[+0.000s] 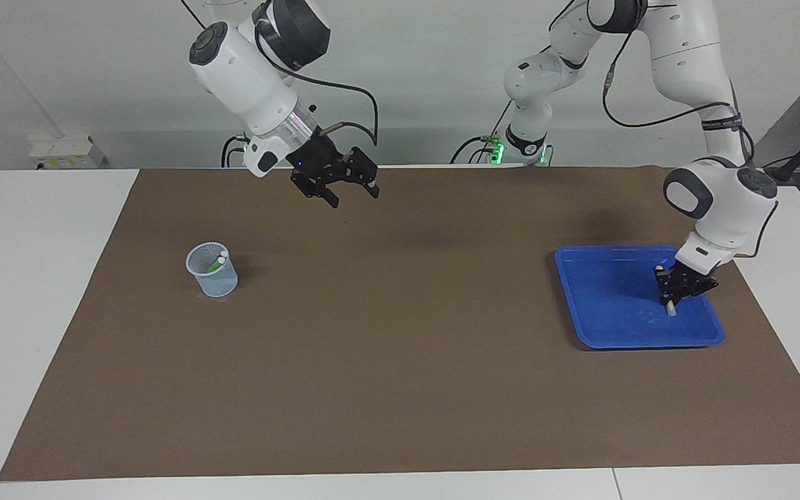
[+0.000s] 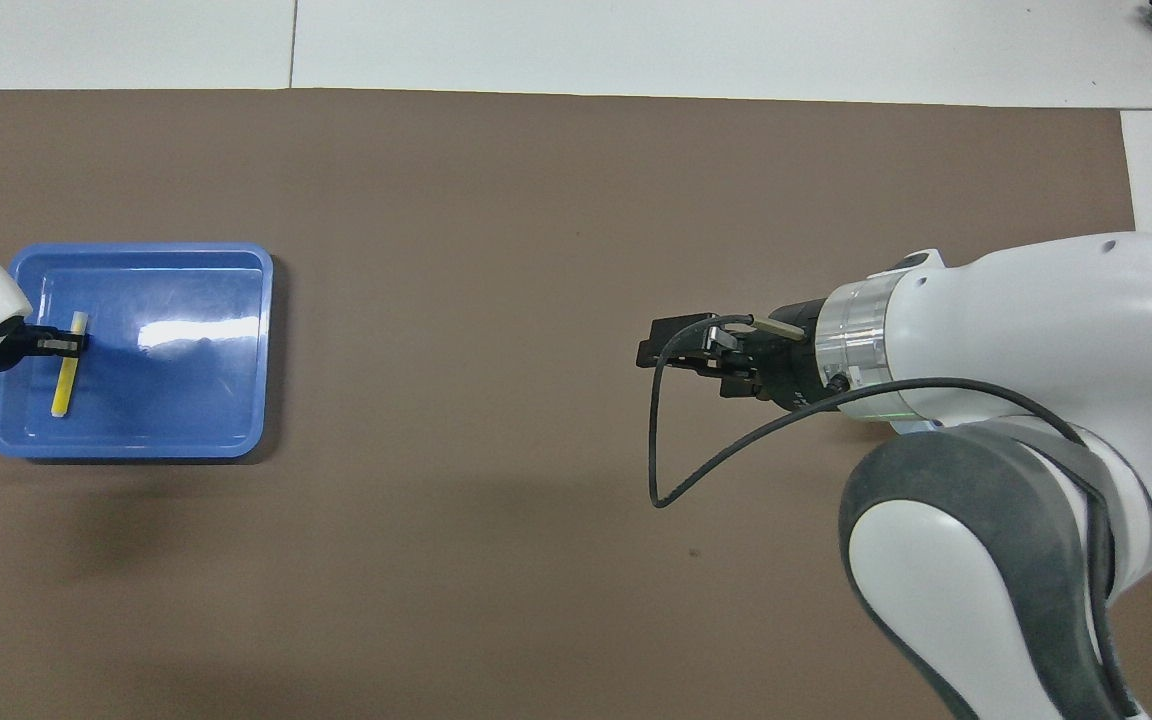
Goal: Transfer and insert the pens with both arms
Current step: 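Withdraw the right gripper while the left gripper grasps the yellow pen, then lift the yellow pen with the left gripper toward the right gripper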
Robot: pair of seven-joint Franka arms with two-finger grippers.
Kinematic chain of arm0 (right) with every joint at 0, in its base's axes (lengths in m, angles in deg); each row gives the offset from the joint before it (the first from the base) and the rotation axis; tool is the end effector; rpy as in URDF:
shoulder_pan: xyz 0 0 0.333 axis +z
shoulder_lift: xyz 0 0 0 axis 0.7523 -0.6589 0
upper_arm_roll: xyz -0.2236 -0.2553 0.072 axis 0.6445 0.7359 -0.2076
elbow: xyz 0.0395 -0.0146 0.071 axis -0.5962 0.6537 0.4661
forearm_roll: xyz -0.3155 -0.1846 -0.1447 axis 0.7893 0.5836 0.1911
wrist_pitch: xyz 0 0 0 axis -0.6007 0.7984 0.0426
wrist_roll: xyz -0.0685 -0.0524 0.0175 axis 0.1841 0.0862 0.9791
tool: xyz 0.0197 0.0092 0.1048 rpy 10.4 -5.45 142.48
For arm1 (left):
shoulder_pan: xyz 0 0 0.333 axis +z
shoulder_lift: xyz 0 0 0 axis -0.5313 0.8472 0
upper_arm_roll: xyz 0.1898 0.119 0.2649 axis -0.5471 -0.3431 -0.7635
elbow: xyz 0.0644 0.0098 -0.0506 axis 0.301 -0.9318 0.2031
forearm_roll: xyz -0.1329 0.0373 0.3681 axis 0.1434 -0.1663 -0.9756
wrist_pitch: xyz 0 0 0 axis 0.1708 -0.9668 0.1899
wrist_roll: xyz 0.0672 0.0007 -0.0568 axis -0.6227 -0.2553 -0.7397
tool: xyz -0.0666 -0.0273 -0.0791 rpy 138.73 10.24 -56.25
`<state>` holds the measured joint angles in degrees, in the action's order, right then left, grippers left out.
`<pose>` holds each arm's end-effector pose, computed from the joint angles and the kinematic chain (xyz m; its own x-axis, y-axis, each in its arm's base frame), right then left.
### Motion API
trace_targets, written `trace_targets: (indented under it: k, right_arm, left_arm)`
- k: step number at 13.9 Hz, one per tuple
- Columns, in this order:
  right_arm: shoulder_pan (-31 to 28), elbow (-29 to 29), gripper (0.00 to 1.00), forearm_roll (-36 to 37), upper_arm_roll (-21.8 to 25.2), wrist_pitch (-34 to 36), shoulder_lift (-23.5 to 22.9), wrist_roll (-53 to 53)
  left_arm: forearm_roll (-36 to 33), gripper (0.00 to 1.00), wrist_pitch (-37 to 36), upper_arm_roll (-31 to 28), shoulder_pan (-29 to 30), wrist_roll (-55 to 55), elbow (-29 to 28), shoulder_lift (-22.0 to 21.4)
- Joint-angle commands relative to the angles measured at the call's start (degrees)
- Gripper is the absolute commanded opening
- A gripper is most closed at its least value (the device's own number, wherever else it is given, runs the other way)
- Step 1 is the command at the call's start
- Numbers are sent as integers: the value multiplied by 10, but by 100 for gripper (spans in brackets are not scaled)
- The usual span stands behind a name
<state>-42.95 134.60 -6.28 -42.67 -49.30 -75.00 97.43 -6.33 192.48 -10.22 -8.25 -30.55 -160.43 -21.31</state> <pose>0.5209 0.2250 0.5795 0.9682 -0.2380 -0.0777 -0.2435 -0.8237 -0.5121 0.5974 0.1732 0.3275 0.9689 -0.1769 0.1730 -0.1762 -0.9842 -0.0194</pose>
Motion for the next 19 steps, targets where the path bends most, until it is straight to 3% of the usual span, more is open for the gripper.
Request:
trace_targets:
  k: [1,8,16,19]
  right_arm:
    - [4,3,100,-16,1,-20,-2,47]
    - [14,4,100,-61,1,-49,-2,130]
    - [34,6,100,-63,1,-65,-3,155]
    - [64,12,100,-78,1,-106,-2,172]
  left_arm:
    - [-9,0,-23,2,-12,-79,9,9]
    - [6,0,-196,12,-83,-365,73,-34]
    - [162,0,-299,15,-180,-736,76,-113]
    - [248,0,-320,16,-186,-873,75,-134]
